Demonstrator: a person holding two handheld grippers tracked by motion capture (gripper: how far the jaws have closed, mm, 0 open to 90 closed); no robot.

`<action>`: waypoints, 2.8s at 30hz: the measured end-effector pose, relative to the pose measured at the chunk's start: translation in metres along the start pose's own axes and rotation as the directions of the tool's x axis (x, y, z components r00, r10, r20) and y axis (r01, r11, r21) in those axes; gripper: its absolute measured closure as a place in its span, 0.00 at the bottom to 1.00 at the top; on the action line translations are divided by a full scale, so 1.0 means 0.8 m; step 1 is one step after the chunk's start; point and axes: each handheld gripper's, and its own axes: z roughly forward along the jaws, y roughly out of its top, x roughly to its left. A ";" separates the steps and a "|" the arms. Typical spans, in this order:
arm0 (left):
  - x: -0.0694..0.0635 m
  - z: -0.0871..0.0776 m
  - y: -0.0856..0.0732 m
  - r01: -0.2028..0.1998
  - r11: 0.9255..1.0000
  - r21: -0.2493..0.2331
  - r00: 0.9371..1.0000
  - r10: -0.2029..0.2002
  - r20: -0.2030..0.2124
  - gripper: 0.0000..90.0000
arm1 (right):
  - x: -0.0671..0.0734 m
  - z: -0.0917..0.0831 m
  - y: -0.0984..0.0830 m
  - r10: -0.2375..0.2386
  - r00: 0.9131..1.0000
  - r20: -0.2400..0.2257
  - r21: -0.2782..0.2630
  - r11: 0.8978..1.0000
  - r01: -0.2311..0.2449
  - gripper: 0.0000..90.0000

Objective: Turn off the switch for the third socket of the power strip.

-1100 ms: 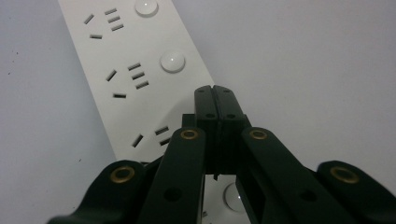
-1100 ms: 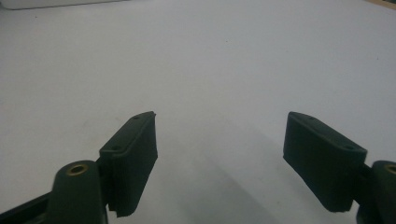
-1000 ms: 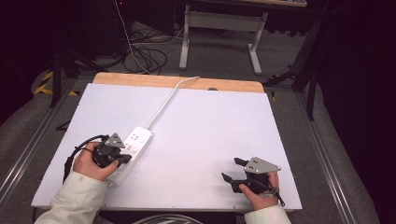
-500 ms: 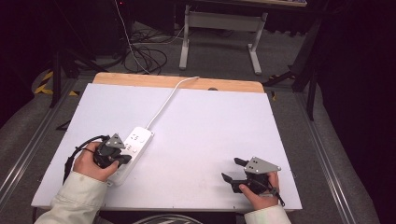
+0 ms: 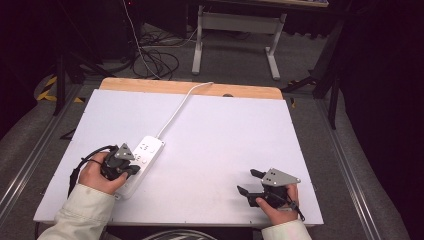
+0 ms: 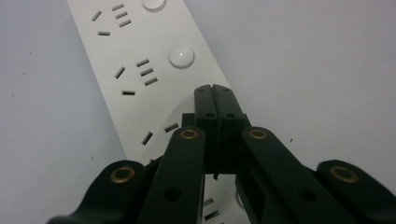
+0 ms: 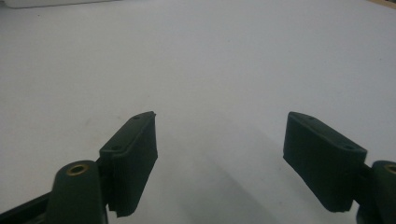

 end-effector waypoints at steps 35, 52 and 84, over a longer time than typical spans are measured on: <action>-0.007 0.001 -0.001 0.007 1.000 0.000 0.999 -0.007 -0.033 1.00 | 0.001 0.001 0.000 0.001 1.000 -0.002 0.005 1.000 -0.001 0.29; -0.002 -0.002 -0.006 0.030 0.998 -0.047 0.999 -0.032 -0.043 1.00 | 0.000 0.000 -0.001 0.008 1.000 0.000 0.004 1.000 -0.008 0.29; -0.008 -0.048 0.001 0.059 0.976 -0.211 0.998 -0.063 -0.009 0.90 | -0.001 0.000 -0.001 0.007 1.000 0.005 0.006 1.000 -0.007 0.29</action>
